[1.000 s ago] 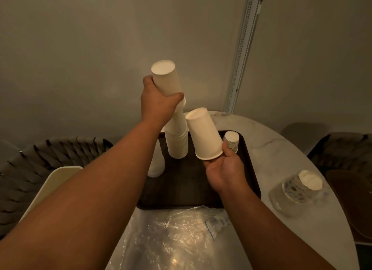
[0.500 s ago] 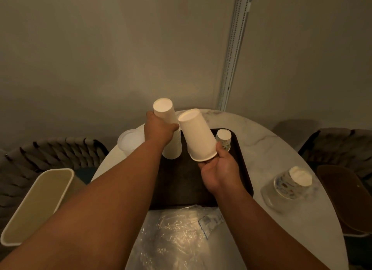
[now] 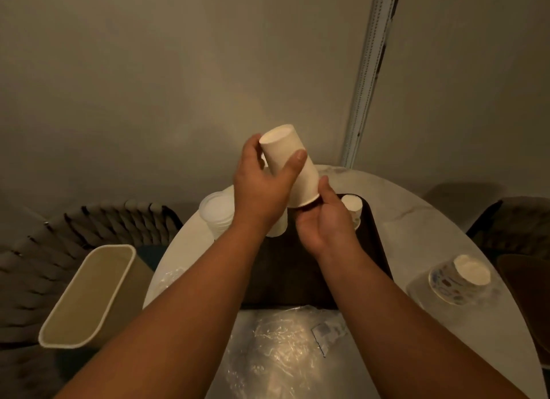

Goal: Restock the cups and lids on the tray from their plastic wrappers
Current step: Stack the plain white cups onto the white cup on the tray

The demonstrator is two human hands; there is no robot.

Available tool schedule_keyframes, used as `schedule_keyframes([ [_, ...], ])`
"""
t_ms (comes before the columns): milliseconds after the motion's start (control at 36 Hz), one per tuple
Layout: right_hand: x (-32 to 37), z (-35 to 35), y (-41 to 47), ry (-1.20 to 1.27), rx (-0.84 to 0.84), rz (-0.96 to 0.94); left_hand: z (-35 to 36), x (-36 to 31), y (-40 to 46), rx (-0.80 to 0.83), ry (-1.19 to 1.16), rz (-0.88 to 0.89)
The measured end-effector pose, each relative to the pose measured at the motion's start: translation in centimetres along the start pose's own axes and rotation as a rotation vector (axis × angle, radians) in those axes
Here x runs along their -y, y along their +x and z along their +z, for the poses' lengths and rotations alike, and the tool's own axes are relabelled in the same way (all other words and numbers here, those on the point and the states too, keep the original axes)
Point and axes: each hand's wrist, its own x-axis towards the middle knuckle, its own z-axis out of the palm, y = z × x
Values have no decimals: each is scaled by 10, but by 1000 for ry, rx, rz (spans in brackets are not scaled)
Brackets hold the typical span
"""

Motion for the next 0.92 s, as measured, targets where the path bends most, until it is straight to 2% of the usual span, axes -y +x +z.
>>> schedule_keyframes([
  [111,-3,17,7,-111,-8,-93,-14,-9,21,-43,39,35],
  [139,-2,18,10,-219,-20,-150,-19,-11,29,-69,28,43],
  [250,-4,10,23,-930,-28,-436,-33,-16,55,-127,43,101],
  [417,-22,6,58,-1318,10,-511,-29,5,76,-42,170,120],
  [694,-49,-14,95,-1488,-3,-494,-17,43,82,264,474,106],
  [917,-63,-27,106,-1610,-121,-433,-13,55,81,345,589,36],
])
